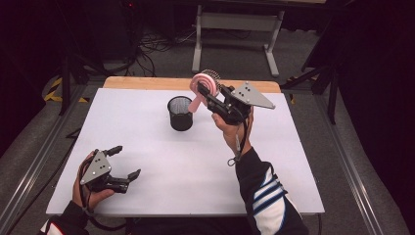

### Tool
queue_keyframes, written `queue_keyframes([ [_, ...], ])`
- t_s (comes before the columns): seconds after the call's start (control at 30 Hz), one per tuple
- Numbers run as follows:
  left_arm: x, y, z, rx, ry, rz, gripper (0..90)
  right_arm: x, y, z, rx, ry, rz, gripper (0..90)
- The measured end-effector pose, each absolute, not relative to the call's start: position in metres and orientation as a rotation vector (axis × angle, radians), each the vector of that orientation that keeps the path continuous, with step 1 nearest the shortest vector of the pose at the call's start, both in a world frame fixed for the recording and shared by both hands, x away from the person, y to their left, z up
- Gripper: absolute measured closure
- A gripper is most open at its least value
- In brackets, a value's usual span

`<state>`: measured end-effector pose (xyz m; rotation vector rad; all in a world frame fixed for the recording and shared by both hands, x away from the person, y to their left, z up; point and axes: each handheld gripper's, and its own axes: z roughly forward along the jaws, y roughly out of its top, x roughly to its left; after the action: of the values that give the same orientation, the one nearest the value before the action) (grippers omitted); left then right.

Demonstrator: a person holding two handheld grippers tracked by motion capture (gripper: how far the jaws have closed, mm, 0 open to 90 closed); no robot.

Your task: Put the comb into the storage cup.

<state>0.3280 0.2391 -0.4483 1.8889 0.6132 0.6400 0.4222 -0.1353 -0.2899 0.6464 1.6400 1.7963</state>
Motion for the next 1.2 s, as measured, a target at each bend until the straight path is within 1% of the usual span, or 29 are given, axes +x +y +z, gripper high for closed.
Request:
queue_keyframes([
  [0.5,0.329,0.239,-0.449,1.890,0.608,0.637,4.8,0.439,-0.122,-0.281,0.655,1.645,1.789,64.1],
  [1.2,0.328,0.239,-0.448,1.875,0.602,0.622,4.9,0.457,-0.104,-0.290,0.685,1.672,1.775,64.1],
])
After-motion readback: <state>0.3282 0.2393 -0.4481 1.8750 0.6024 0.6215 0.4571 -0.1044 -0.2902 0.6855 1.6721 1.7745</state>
